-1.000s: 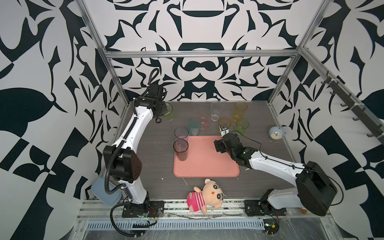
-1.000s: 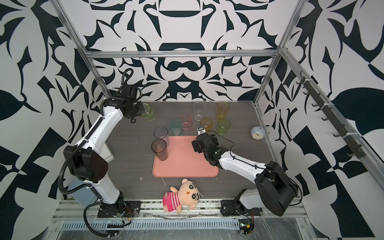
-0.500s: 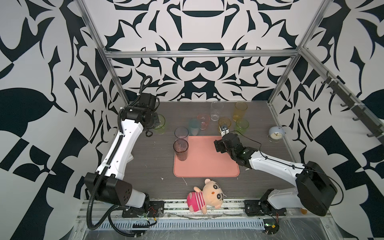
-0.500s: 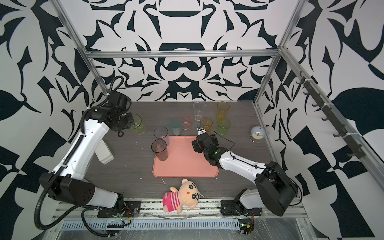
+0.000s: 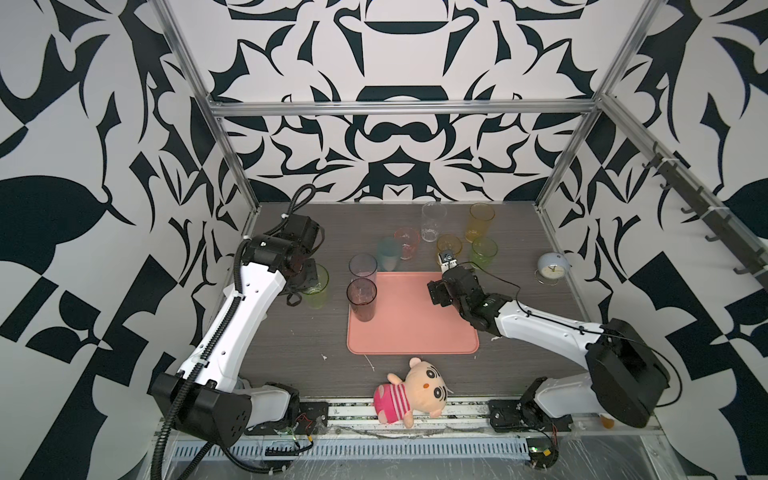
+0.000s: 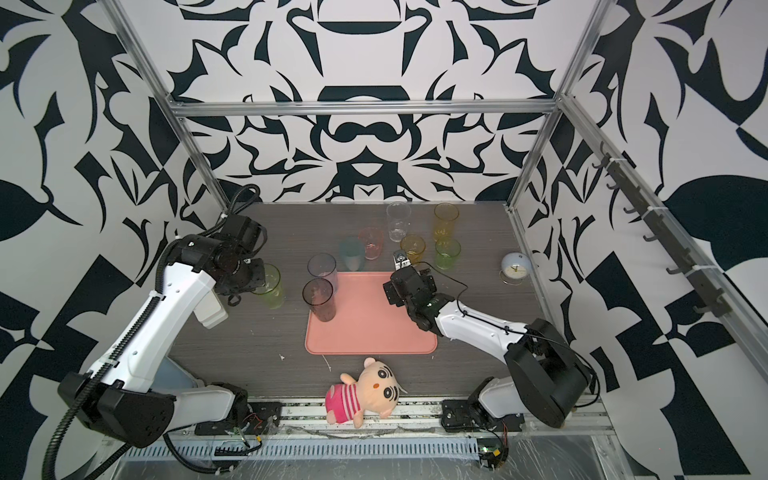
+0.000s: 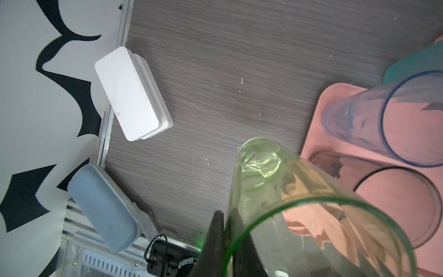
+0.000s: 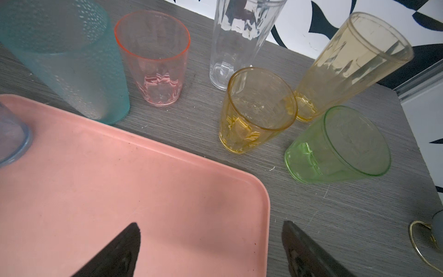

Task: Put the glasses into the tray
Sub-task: 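Carry the green glass over the tray and lower it beside the dark grey glass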

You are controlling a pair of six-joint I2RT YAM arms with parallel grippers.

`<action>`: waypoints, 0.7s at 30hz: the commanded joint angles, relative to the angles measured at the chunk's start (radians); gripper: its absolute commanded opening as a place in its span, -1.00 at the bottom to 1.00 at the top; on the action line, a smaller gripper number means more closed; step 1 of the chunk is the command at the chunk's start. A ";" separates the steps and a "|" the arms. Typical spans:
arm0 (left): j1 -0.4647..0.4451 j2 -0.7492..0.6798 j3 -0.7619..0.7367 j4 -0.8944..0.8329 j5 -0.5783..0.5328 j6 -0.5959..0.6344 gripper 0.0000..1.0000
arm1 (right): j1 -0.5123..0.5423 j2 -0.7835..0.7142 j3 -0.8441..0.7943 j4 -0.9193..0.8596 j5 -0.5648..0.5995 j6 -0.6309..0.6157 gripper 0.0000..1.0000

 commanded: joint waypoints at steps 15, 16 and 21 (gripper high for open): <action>-0.275 -0.104 -0.145 -0.116 -0.010 -0.208 -1.00 | 0.006 -0.003 0.041 0.001 0.023 0.018 0.90; -0.288 -0.104 -0.156 -0.107 -0.002 -0.219 -1.00 | 0.006 -0.002 0.041 0.002 0.023 0.016 0.90; -0.356 -0.095 -0.187 -0.042 0.030 -0.244 -1.00 | 0.006 -0.003 0.042 -0.002 0.023 0.017 0.90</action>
